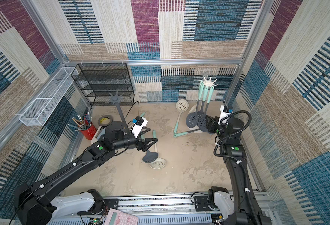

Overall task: Hang the skimmer on the kitchen utensil rack
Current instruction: Hang the skimmer on the rack, then pick up the skimmer from the center of the board.

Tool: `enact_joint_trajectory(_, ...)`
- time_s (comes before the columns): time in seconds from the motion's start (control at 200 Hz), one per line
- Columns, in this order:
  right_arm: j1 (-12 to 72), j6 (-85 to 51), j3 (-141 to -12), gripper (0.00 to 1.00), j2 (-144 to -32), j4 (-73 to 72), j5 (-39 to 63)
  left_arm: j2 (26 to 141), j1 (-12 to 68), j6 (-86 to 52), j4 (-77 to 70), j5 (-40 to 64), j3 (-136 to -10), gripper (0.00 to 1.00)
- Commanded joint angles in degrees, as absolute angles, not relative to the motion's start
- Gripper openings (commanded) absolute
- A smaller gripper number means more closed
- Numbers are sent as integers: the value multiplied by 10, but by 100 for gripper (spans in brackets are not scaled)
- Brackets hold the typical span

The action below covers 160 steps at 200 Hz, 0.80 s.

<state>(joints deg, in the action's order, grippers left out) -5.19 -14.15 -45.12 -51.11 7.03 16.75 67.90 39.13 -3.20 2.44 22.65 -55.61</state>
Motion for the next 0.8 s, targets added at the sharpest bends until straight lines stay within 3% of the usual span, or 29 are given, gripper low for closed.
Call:
enact_joint_trajectory(0.0, -5, -202, -413, 60, -480, 20, 104, 685, 394, -37, 24, 215, -560, 89)
enact_joint_trajectory(0.391, 150, -237, -327, 58, -498, -22, 68, 670, 400, -103, 102, 158, -544, 84)
enact_joint_trajectory(0.796, 291, -231, -361, 58, -661, -75, 37, 659, 398, -185, 265, 54, -510, 81)
